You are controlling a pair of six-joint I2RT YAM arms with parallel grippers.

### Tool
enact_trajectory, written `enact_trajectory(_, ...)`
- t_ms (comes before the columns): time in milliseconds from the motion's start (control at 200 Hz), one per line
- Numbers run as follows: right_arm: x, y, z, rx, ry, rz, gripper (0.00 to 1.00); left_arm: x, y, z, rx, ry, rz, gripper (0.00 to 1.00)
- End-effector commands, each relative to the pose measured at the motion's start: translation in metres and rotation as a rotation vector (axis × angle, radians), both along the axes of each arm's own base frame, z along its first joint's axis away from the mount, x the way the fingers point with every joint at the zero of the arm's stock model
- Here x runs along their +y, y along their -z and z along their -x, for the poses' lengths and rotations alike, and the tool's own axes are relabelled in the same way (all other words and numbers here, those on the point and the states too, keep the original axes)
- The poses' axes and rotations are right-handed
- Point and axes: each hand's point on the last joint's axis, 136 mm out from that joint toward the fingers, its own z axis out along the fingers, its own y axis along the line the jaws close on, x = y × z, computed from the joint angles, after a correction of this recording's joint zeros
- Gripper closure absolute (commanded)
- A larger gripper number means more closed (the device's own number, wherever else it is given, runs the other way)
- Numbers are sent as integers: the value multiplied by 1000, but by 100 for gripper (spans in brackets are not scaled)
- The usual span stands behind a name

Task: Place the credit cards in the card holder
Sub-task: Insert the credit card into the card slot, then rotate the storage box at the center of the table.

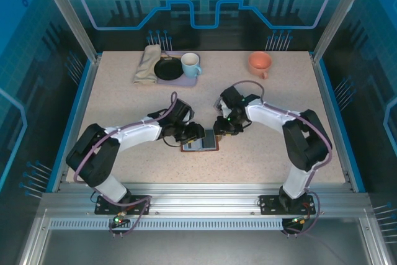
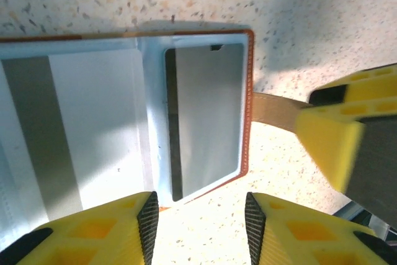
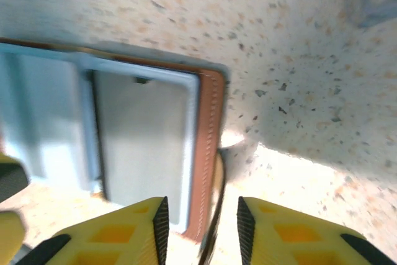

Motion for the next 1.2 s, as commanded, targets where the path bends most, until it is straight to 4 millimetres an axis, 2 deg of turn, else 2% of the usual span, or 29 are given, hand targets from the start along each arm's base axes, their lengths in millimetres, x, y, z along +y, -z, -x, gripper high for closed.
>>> enact_trajectory(0,-14,-55,-18,-134,-17,12,57,8,-25,-10,-65,1,-22,54)
enact_trajectory(145,-56,-87,-48,-272,-30,196,51,15,-45,-29,-87,-26,14,48)
enact_trajectory(280,-77,-95,-70,-291,-64,280,52,12,-55,-48,-82,-52,73,41)
enact_trajectory(410,-77,-95,-88,-306,-116,327,53,-3,-54,-62,-45,-51,117,37)
enact_trajectory(540,-72,-83,-104,-293,-160,361,54,-15,-47,-75,3,-66,135,36)
enact_trajectory(635,-67,-72,-110,-275,-198,381,59,-21,-41,-82,30,-72,128,34)
enact_trajectory(695,-71,-70,-117,-279,-167,412,59,-25,-38,-88,40,-74,115,34)
enact_trajectory(890,-87,-80,-142,-290,-51,329,44,-42,-31,-100,71,-64,118,34)
enact_trajectory(985,-89,-80,-152,-274,-18,240,33,-48,-30,-102,73,-58,125,33)
enact_trajectory(1025,-85,-77,-154,-256,-23,199,29,-49,-31,-103,73,-59,130,33)
enact_trajectory(1190,-86,-53,-166,-157,28,58,25,-53,-31,-108,72,-54,139,33)
